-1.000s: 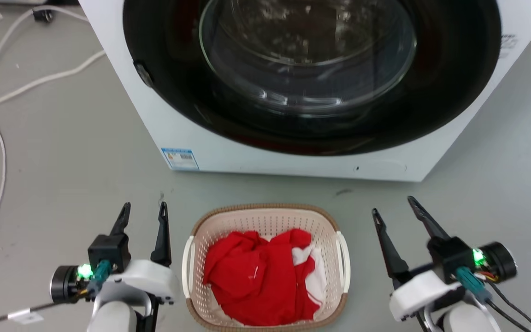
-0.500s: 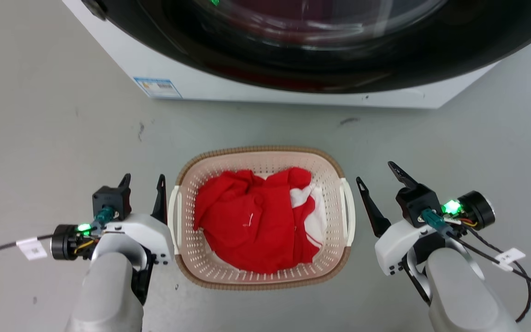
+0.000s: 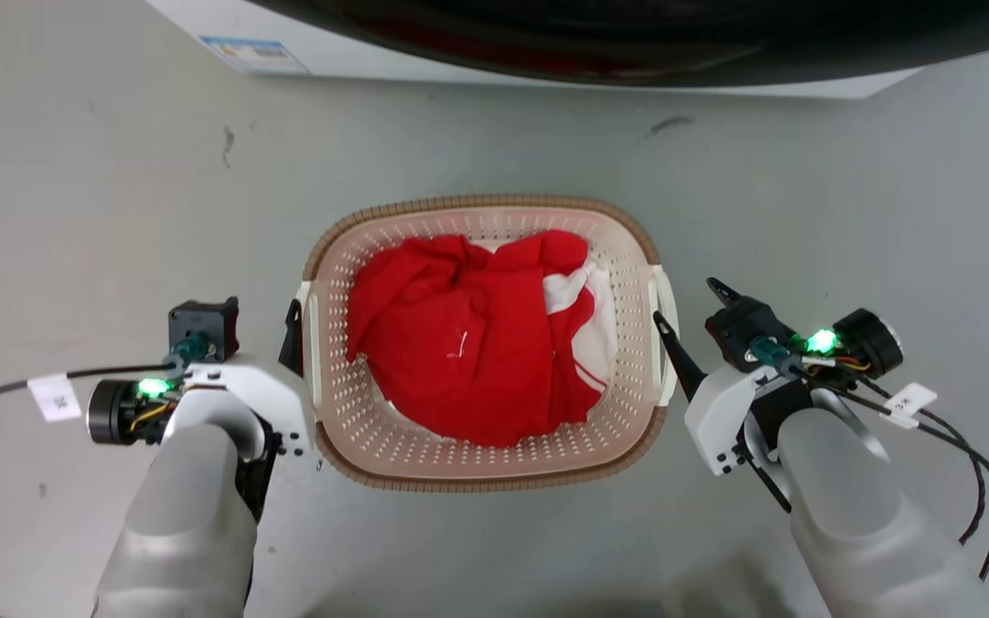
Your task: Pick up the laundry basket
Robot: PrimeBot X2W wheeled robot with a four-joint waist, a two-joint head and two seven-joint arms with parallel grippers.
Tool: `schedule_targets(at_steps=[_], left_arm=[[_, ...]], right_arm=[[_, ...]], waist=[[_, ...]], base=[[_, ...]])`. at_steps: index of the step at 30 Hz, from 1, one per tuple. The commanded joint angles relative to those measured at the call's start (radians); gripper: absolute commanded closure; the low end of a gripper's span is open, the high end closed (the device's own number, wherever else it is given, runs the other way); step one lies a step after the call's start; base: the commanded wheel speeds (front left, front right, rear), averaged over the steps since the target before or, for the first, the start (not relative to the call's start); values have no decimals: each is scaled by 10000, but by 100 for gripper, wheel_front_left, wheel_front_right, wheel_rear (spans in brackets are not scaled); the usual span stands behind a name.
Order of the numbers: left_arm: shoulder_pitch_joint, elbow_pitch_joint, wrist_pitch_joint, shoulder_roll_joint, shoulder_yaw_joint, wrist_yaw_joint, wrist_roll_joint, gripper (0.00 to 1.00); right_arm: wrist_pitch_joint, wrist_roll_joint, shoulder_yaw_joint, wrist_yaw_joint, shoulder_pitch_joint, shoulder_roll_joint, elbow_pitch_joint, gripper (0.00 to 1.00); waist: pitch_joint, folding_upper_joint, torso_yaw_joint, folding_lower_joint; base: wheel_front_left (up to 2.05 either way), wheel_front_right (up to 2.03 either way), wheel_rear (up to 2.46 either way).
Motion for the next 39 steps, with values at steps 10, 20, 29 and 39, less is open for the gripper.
schedule_targets(at_steps=[10, 20, 29, 39], left_arm=[[-999, 941, -28, -178, -442, -158, 64, 0], [-1601, 1904, -28, -421, -798, -240, 18, 0], [-1750, 2436, -38, -565, -1206, -379, -164, 100], [-1234, 2793, 70, -652, -1628, -415, -366, 100]], right_arm=[[-21, -204, 74, -7, -1150, -9, 1325, 0], [55, -141, 109, -7, -1791, -8, 2330, 0], [113, 116, 185, 10, -1844, -6, 2681, 100], [353, 834, 806, 9, -1285, -2, 2974, 100]], waist=[[1189, 0, 222, -2], [1765, 0, 368, -2], [1489, 0, 401, -2], [-65, 0, 438, -2]], base=[[0, 0, 0], [0, 0, 0], [0, 0, 0], [0, 0, 0]])
